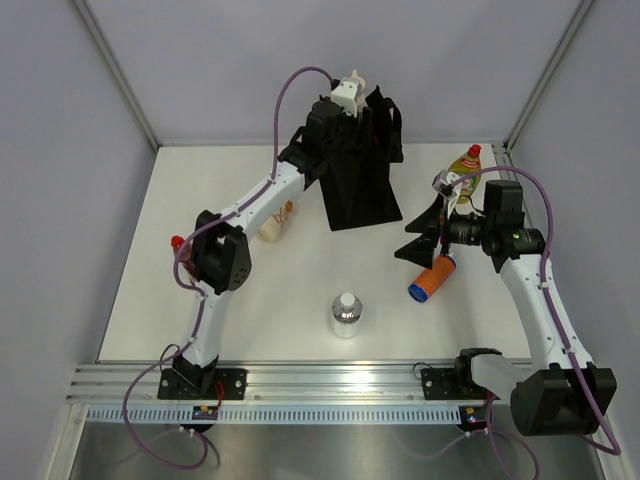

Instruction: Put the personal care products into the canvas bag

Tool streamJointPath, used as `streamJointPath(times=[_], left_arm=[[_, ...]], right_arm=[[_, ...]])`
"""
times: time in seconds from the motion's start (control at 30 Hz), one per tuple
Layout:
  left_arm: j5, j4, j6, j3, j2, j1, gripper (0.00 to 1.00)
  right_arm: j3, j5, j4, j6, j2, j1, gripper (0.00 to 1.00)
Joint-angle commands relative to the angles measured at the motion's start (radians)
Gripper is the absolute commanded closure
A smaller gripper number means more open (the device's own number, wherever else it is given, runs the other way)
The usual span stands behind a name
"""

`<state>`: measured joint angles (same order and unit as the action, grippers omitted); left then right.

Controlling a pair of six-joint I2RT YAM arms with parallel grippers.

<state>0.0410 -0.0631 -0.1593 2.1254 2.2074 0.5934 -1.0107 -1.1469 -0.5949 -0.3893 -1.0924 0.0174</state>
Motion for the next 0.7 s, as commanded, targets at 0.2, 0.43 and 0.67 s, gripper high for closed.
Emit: streamJointPath(times=[0.2, 0.43, 0.67], left_arm=[[-0.072, 0.189, 0.058, -0.028, -0.014, -0.009, 0.53], [-0.064, 0.178, 0.026, -0.032, -0.021, -0.007, 0.08], [-0.089, 0.158, 0.021, -0.018, -0.048, -0.007, 0.01]], right_arm=[[0.001, -0.04, 0.03, -0.011, -0.007, -0.007, 0.0], [0.003, -0.037, 0.03, -0.014, -0.011, -0.007, 0.0], [0.003, -0.037, 0.027, -0.016, -0.009, -0.007, 0.0]])
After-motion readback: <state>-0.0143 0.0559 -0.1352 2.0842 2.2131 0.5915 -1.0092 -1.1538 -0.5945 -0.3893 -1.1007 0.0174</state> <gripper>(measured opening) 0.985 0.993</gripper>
